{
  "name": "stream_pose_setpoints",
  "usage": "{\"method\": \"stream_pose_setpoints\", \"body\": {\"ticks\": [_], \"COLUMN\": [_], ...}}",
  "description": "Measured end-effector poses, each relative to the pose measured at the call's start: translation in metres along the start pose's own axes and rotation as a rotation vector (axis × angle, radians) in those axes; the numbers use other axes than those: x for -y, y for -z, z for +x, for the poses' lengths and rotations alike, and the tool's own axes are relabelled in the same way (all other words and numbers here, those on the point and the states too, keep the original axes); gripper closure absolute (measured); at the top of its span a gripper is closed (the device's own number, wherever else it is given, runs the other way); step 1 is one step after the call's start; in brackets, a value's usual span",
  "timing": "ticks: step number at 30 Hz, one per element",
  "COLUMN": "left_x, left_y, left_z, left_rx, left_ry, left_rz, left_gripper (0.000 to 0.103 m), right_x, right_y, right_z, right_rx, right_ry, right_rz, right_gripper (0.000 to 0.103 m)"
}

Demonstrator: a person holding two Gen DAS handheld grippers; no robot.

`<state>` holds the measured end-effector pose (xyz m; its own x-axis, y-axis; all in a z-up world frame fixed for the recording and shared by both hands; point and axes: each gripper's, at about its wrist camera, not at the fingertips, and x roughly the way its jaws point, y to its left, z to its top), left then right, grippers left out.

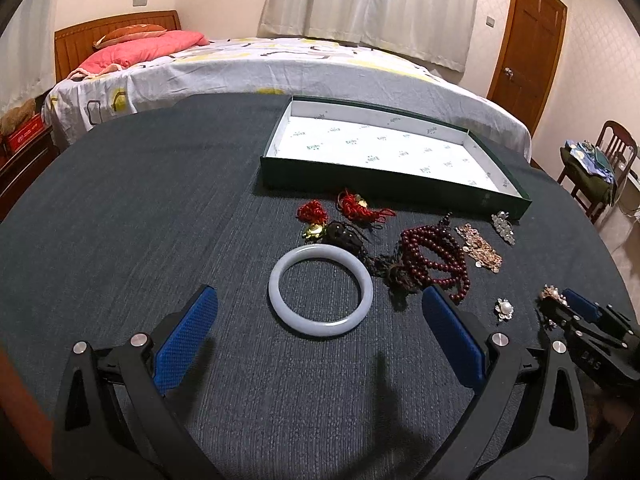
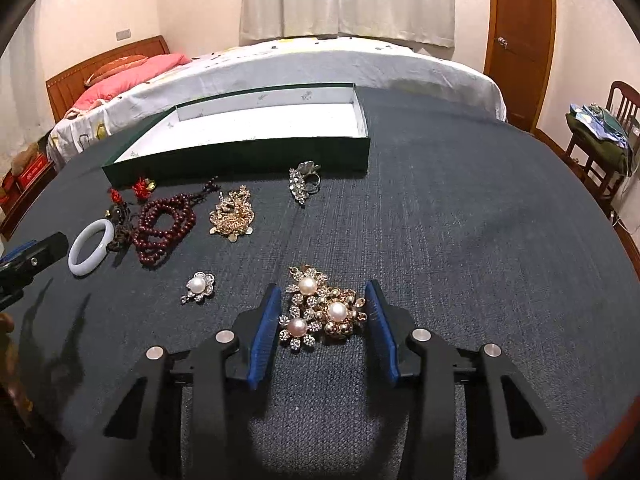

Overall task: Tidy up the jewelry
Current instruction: 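Close the right tool on the large gold pearl flower brooch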

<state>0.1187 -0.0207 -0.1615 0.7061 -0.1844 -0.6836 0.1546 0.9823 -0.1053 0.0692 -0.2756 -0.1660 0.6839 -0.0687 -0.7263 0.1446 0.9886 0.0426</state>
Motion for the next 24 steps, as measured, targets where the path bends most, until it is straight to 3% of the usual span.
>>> {"method": "stream_pose_setpoints", "body": {"ticks": [5,7,19,21,23,24], "left_x": [0.001,0.002,0.01,0.01,0.009,0.009], "left_y": [-0.003,-0.005,-0.006,-0.005,-0.005,-0.006], "left_z": [0.011,0.015,0.032,0.033,0.034,0.035], "left_rx": [-0.021,-0.027,-0.06,-0.064,-0.066,-0.066], "left_ry": [-0.009,-0.015,-0.022,-0.023,-0.022,-0.022], "left_rz": [0.006,0.015,0.046,0.046,0.038,0.036], "left_gripper": [0.003,0.003,0.003,0.003,0.003,0.003], "right_x": [0.003,0.005,0.011,0.01,0.01,0.009], "right_y": [-0.004,-0.007,-0.008,-0.008,-0.007,-0.006], "right_z": [-0.001,-0.002,0.005,0.007,0.009,0.009], "right_rx": [0.011,0.019,0.002,-0.007,-0.015,-0.014], "right_ry": [-0.008,-0.014,-0.032,-0.029,-0.036,-0.038], "right_rz": [0.019,0.024,0.036,0.034,0.036,0.036], "right_gripper": [0.06,0.067,0.065,0.06,0.044,0.043]}}
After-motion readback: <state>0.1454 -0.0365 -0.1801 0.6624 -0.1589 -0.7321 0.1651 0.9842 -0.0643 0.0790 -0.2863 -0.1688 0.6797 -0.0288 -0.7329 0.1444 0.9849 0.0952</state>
